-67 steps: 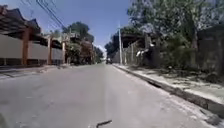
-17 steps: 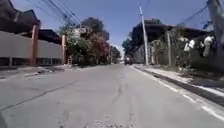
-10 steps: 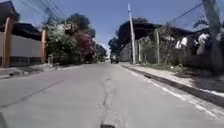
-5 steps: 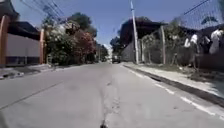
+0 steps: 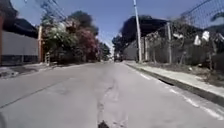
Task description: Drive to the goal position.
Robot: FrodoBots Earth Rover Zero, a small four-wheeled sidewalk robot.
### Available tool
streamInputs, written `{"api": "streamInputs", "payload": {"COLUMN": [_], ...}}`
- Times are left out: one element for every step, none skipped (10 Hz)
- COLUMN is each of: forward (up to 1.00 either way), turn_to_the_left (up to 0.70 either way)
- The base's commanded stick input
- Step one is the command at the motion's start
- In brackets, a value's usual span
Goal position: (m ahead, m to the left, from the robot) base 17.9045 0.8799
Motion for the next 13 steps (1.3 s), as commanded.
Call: {"api": "streamInputs", "payload": {"forward": [1.00, 1.00, 1.00, 1.00, 1.00, 1.00, 1.00, 1.00, 1.00, 1.00, 1.00, 1.00, 1.00], "turn_to_the_left": [0.00, 0.00, 0.00, 0.00, 0.00, 0.00, 0.00, 0.00, 0.00, 0.00, 0.00, 0.00, 0.00]}}
